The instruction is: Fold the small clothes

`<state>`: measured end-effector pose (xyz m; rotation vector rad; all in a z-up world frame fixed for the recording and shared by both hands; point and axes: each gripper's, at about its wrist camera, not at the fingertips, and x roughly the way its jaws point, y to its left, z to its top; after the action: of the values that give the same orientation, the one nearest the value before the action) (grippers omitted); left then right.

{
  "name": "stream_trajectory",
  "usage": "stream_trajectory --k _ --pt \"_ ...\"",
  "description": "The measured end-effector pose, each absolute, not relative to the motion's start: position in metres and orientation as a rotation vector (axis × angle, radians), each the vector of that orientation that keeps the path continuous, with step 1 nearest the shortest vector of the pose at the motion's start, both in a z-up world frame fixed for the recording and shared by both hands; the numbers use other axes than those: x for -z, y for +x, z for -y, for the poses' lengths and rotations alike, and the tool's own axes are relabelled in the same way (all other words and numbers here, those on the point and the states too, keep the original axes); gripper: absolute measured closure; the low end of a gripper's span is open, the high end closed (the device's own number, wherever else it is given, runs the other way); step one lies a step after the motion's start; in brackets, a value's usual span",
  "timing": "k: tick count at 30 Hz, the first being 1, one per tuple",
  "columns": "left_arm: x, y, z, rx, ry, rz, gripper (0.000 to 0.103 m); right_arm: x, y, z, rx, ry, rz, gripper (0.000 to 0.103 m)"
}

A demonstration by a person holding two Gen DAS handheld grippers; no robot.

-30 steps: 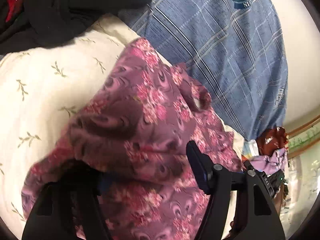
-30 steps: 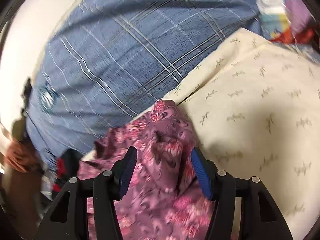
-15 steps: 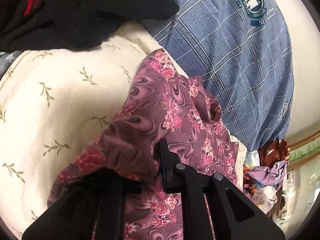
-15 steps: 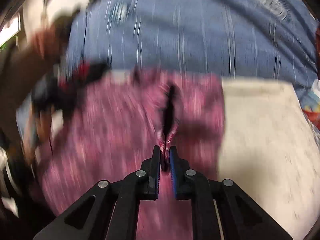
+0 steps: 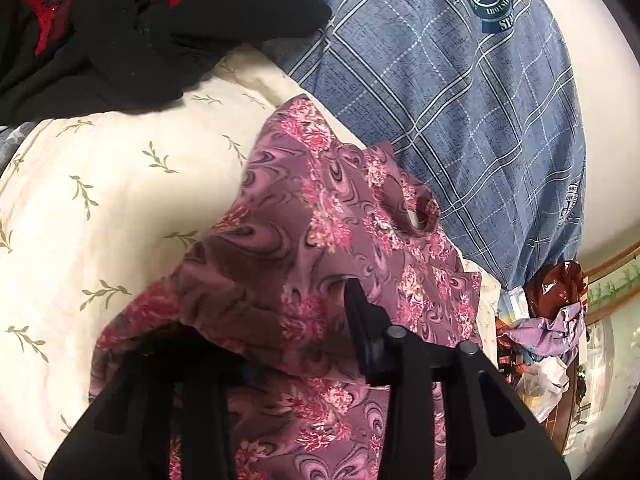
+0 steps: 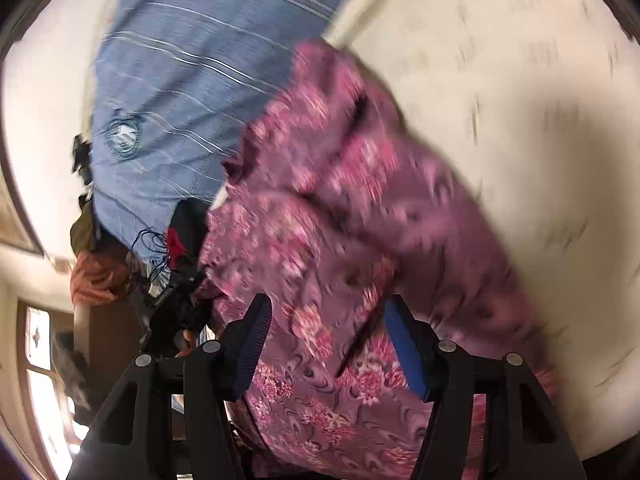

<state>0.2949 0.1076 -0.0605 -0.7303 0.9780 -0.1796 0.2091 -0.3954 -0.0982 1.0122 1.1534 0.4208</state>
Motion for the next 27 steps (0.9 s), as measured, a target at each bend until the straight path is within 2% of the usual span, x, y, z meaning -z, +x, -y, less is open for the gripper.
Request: stream_trajectory --k 2,3,4,5,7,9,12,14,16,18,20,22,24,27 --pt "0.060 0.295 -0.108 0.175 -0.732 -0.968 0.066 0.111 0.214 0.378 -0.412 1.034 -1.158 0.042" --pt "0.060 0.294 -0.108 0.176 -0.736 -0.957 0.068 0.109 0.218 0.372 -0.398 1.031 -1.115 0.046" --pt "0.059 0.294 -0.109 0.173 -0.736 -0.950 0.073 0.105 0.223 0.368 -0.396 1.009 -1.085 0.072" --pt "0.057 0.293 -0.111 0.166 -0.737 -0.934 0.088 0.096 0.233 0.365 -0.414 0.963 -1.067 0.095" --pt "0.053 0.291 -0.117 0.154 -0.748 -0.908 0.093 0.060 0.258 0.364 -0.436 0.840 -0.958 0.096" --pt "0.052 0.289 -0.125 0.152 -0.786 -0.890 0.093 0.008 0.276 0.377 -0.446 0.789 -0.763 0.096" --pt "0.057 0.294 -0.123 0.178 -0.806 -0.924 0.093 -0.028 0.294 0.388 -0.401 0.634 -0.617 0.097" --pt "0.062 0.297 -0.117 0.166 -0.782 -0.964 0.093 -0.010 0.312 0.388 -0.354 0.598 -0.688 0.096" --pt "0.068 0.297 -0.114 0.175 -0.794 -0.995 0.092 0.036 0.332 0.382 -0.283 0.553 -0.861 0.096" --pt "0.070 0.295 -0.115 0.197 -0.824 -0.998 0.086 0.068 0.337 0.380 -0.254 0.575 -0.955 0.093" --pt "0.068 0.295 -0.115 0.213 -0.835 -0.980 0.068 0.079 0.331 0.382 -0.270 0.681 -0.932 0.086" --pt "0.066 0.293 -0.114 0.211 -0.835 -0.966 0.068 0.083 0.330 0.385 -0.277 0.755 -0.915 0.083" --pt "0.063 0.292 -0.112 0.194 -0.806 -0.968 0.068 0.067 0.330 0.385 -0.286 0.689 -0.867 0.096" --pt "0.068 0.294 -0.112 0.180 -0.812 -0.990 0.068 0.052 0.331 0.392 -0.262 0.622 -0.849 0.096"
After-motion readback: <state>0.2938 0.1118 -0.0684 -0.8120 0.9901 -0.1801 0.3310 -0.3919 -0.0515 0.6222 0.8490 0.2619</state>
